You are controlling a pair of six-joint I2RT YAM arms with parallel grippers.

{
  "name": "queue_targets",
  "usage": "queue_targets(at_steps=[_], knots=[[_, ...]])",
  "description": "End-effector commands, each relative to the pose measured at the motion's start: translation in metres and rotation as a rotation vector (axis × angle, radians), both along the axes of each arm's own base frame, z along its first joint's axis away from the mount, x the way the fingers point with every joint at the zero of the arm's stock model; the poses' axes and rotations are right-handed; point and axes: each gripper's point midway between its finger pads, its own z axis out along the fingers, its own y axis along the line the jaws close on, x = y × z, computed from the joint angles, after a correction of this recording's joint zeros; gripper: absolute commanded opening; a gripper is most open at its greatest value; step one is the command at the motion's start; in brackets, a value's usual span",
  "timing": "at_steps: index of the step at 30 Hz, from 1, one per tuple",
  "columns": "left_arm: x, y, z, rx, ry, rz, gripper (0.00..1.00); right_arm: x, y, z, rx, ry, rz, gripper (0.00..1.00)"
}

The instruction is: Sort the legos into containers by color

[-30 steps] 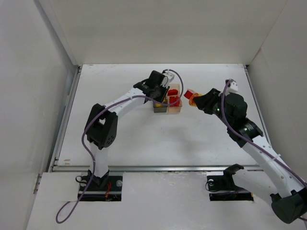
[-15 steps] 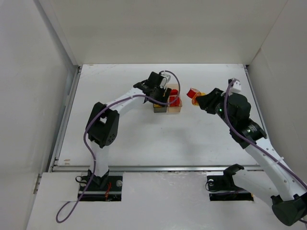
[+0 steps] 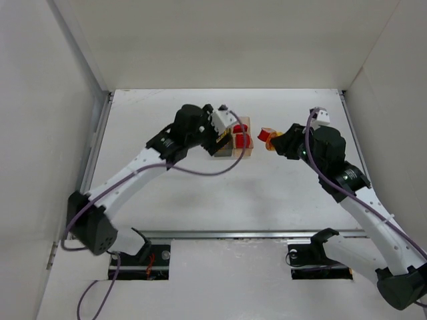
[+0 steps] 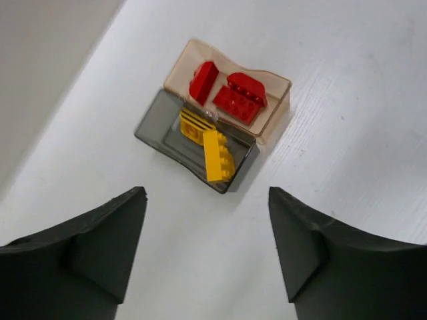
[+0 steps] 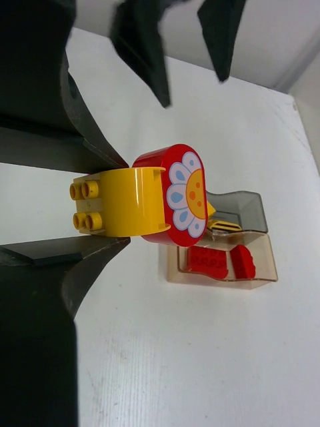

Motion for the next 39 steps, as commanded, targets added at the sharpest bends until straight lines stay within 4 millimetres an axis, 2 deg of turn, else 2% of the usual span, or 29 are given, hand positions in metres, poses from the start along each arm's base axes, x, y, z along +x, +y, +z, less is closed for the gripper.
queue_targets(at_steps=[1,2,3,4,7,9,10,12,14,16,17,22,23,24,26,27,32,33,34,36,37,39], knots=[[-0.027,-0.004,0.037,0.152,-0.443,-0.355,0.73,-0.003,0.017,0.025,0.005,-0.043,0.113,0.0],[-0.039,-0.01,0.046,0.148,-0.529,-0.428,0.79,0.0,0.023,0.023,0.004,-0.046,0.143,0.0],[-0.053,-0.007,0.052,0.184,-0.649,-0.491,0.83,-0.003,0.031,0.023,0.018,-0.042,0.193,0.0],[-0.056,-0.008,0.066,0.181,-0.743,-0.51,0.89,-0.002,0.036,0.026,0.028,-0.053,0.216,0.0],[-0.077,-0.024,0.08,0.194,-0.854,-0.608,0.93,-0.005,0.053,0.023,0.036,-0.036,0.285,0.0],[-0.079,-0.033,0.075,0.211,-0.83,-0.638,0.95,-0.003,0.063,0.026,0.035,-0.033,0.308,0.0],[-0.083,-0.039,0.084,0.21,-0.847,-0.657,0.95,-0.005,0.066,0.026,0.035,-0.032,0.319,0.0],[-0.087,-0.045,0.078,0.22,-0.814,-0.686,0.96,-0.003,0.074,0.029,0.049,-0.036,0.339,0.0],[-0.09,-0.05,0.08,0.221,-0.81,-0.712,0.96,-0.008,0.082,0.032,0.064,-0.043,0.366,0.0],[-0.096,-0.056,0.066,0.226,-0.766,-0.758,0.96,-0.008,0.086,0.031,0.071,-0.037,0.373,0.0],[-0.1,-0.06,0.066,0.222,-0.768,-0.769,0.96,-0.006,0.087,0.028,0.068,-0.028,0.373,0.0],[-0.093,-0.068,0.061,0.217,-0.712,-0.747,0.91,-0.006,0.094,0.025,0.067,-0.016,0.392,0.0],[-0.087,-0.069,0.055,0.232,-0.684,-0.731,0.88,-0.009,0.098,0.028,0.073,-0.025,0.412,0.0],[-0.084,-0.071,0.06,0.222,-0.671,-0.711,0.83,-0.009,0.098,0.03,0.076,-0.034,0.412,0.0],[-0.08,-0.072,0.06,0.224,-0.65,-0.697,0.76,-0.009,0.098,0.03,0.076,-0.034,0.412,0.0],[-0.08,-0.073,0.065,0.212,-0.652,-0.689,0.7,-0.01,0.099,0.03,0.071,-0.037,0.425,0.0],[-0.082,-0.072,0.057,0.233,-0.623,-0.714,0.46,-0.011,0.1,0.03,0.073,-0.037,0.434,0.0],[-0.083,-0.071,0.054,0.238,-0.614,-0.718,0.37,-0.011,0.101,0.032,0.076,-0.045,0.434,0.0],[-0.083,-0.072,0.048,0.246,-0.598,-0.723,0.31,-0.011,0.101,0.032,0.077,-0.045,0.434,0.0],[-0.081,-0.07,0.05,0.258,-0.604,-0.719,0.21,-0.01,0.101,0.034,0.08,-0.054,0.434,0.0],[-0.081,-0.07,0.05,0.258,-0.604,-0.719,0.1,-0.01,0.101,0.034,0.072,-0.059,0.436,0.0],[-0.08,-0.069,0.05,0.258,-0.594,-0.704,0.0,-0.01,0.101,0.034,0.072,-0.059,0.436,0.0]])
